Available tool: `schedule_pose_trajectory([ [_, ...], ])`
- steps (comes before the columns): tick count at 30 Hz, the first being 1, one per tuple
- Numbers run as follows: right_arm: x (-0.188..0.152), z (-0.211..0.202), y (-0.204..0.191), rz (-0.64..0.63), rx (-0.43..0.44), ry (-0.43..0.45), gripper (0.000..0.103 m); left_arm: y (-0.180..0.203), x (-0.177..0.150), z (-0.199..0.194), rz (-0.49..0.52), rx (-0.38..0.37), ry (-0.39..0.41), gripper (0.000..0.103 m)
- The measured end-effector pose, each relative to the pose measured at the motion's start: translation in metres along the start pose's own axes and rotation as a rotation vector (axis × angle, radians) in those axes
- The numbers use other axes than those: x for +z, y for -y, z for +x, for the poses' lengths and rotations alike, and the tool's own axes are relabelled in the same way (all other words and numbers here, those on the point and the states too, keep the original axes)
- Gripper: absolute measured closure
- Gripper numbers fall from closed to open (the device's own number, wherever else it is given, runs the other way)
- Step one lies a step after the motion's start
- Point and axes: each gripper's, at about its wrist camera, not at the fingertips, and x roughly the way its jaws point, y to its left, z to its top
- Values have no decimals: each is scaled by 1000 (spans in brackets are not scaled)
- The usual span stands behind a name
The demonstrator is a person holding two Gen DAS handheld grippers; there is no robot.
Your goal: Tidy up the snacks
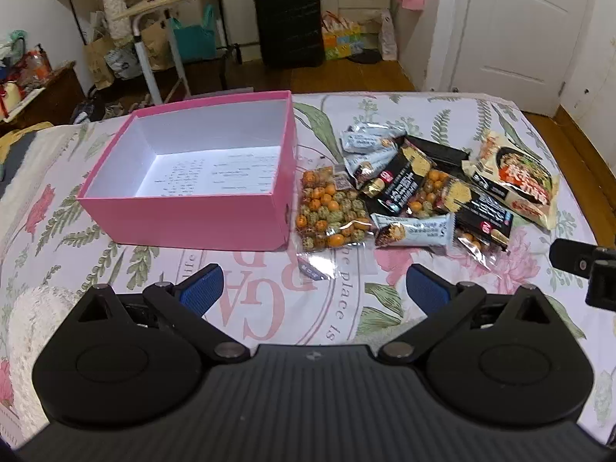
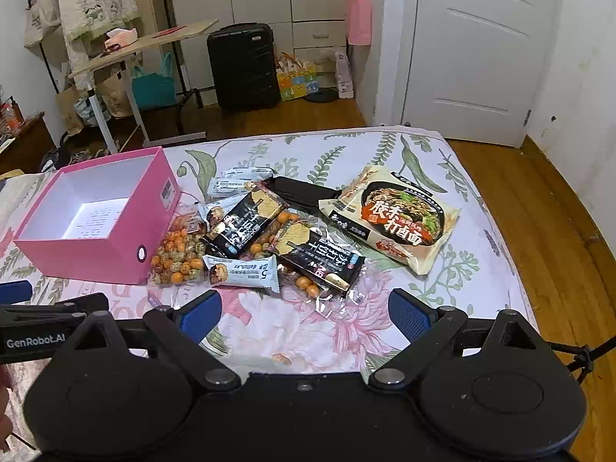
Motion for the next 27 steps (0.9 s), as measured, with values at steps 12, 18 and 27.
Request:
schedule_pose_trajectory([
  [12,-15,0,5,-42,0,90,7,4,-5,3,-14,-40,52,0],
  [18,-22,25,35,-54,71,209,7,14,13,17,29,-129,122,1],
  [27,-16,111,90,222,228,53,21,76,60,98,206,-310,74,21],
])
